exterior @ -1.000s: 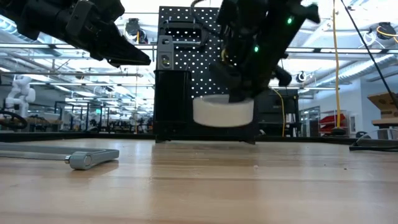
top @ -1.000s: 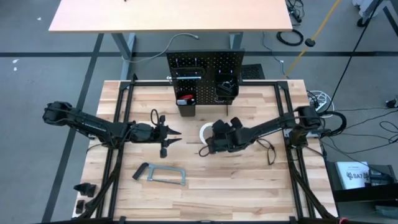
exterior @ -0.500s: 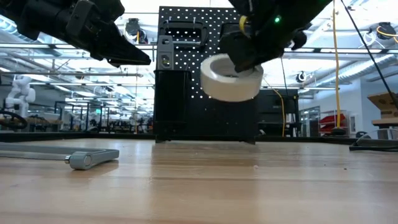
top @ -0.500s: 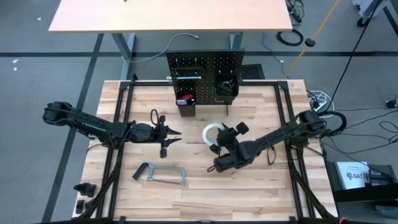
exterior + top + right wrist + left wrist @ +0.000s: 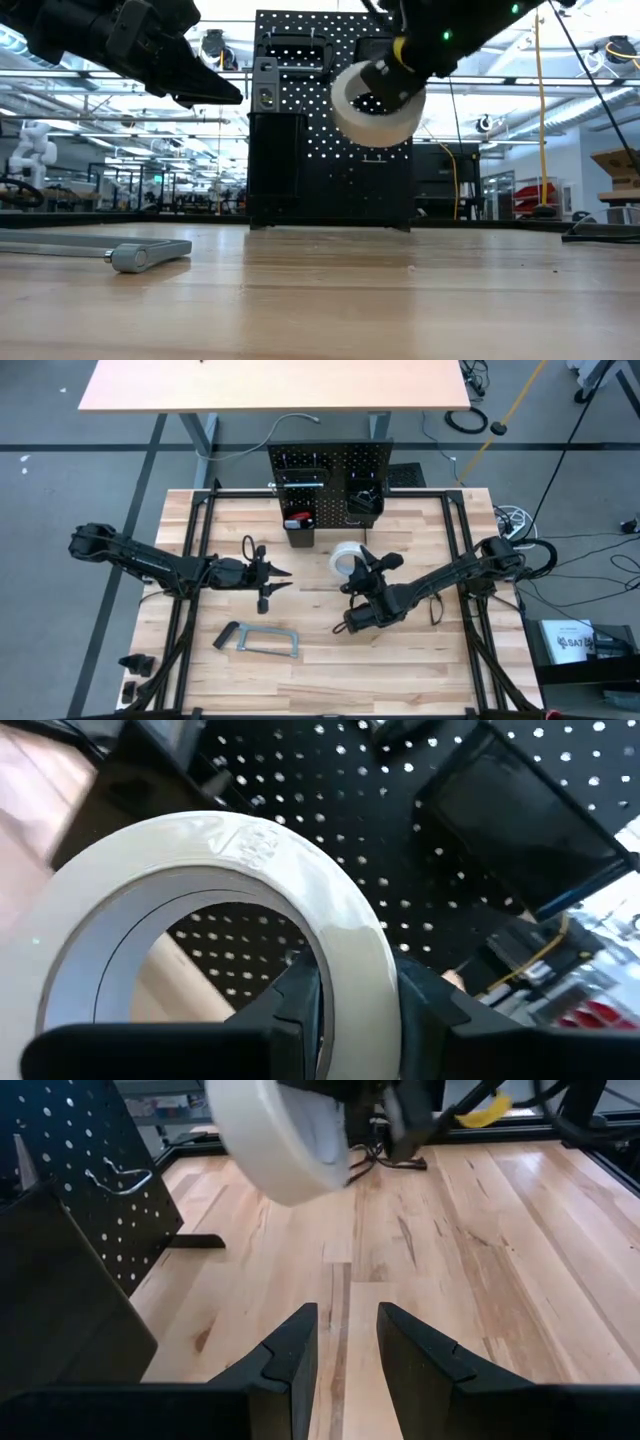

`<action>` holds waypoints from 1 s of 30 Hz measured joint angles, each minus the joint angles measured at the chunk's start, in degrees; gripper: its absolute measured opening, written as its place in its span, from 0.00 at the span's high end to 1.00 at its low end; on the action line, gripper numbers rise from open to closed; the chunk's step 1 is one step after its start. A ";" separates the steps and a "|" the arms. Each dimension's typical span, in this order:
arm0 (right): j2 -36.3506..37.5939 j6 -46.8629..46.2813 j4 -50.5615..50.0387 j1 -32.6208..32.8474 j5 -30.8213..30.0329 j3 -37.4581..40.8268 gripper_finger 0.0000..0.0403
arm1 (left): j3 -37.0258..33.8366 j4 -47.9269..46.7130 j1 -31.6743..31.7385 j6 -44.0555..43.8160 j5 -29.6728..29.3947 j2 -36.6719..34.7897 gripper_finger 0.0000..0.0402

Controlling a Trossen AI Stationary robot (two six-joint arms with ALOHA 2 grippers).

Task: Hang tools onto peg board
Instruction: Hang the white tape on the black peg board

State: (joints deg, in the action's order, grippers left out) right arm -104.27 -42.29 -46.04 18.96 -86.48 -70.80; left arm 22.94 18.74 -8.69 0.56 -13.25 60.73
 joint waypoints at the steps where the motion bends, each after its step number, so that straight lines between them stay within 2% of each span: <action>1: 0.00 0.08 0.14 -0.38 -0.42 0.58 0.81 | 0.00 0.00 0.00 0.00 0.00 0.00 0.72; 7: -0.81 -0.44 2.67 -3.38 -1.21 4.99 0.81 | 0.00 0.09 0.00 0.02 -0.01 0.00 0.72; 10: -0.83 -0.56 4.56 -4.72 -3.50 6.77 0.81 | 0.02 0.13 0.00 0.06 -0.01 0.00 0.72; 24: -0.85 -5.45 17.12 -11.33 -3.43 13.57 0.81 | 0.02 0.17 0.00 0.15 -0.01 0.00 0.72; 30: -0.85 -12.22 19.64 -11.88 -3.24 13.74 0.81 | 0.02 0.17 0.00 0.15 -0.02 0.00 0.72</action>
State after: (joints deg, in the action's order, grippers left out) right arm -105.12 -54.51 -26.40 7.08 -89.72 -57.06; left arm 22.96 18.92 -8.69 0.71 -13.27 60.73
